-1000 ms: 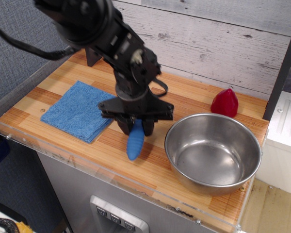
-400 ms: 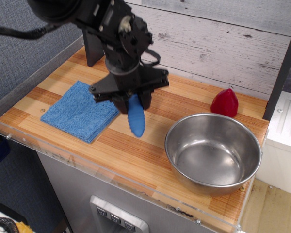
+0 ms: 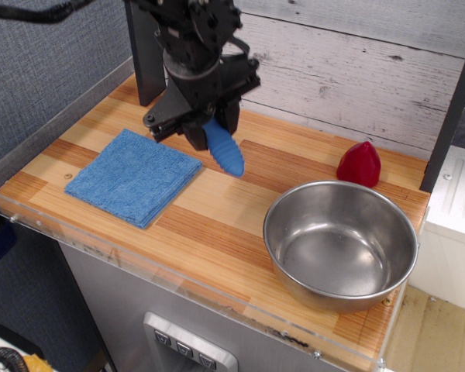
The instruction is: Move the blue spatula away from edge of the table.
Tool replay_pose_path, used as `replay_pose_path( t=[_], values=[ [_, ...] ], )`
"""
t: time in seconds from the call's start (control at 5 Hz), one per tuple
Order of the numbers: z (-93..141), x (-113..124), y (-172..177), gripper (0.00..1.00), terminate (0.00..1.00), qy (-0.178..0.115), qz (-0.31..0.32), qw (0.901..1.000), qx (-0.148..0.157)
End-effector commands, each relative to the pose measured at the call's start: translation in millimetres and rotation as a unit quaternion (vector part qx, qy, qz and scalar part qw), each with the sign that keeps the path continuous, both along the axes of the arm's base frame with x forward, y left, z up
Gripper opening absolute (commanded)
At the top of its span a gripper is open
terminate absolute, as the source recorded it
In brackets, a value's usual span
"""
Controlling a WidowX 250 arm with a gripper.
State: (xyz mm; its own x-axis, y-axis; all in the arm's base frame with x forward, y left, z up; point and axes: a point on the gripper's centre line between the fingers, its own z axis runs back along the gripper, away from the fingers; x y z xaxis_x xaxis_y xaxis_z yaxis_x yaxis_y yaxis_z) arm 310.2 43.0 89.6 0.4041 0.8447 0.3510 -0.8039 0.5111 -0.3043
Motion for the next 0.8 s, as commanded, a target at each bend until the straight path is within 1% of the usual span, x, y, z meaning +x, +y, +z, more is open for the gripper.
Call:
replay_pose_path(
  t=[0.0, 0.2, 0.4, 0.6],
  values=[
    [5, 17, 16, 0.00, 0.00, -0.036, 0.131, 0.9897, -0.044],
    [-6, 26, 25, 0.00, 0.00, -0.032, 0.170, 0.9835, -0.054],
    [-22, 43, 30, 0.00, 0.00, -0.025, 0.189, 0.9797, -0.061],
    [-36, 64, 28, 0.00, 0.00, -0.019, 0.193, 0.9793, -0.059]
  ],
)
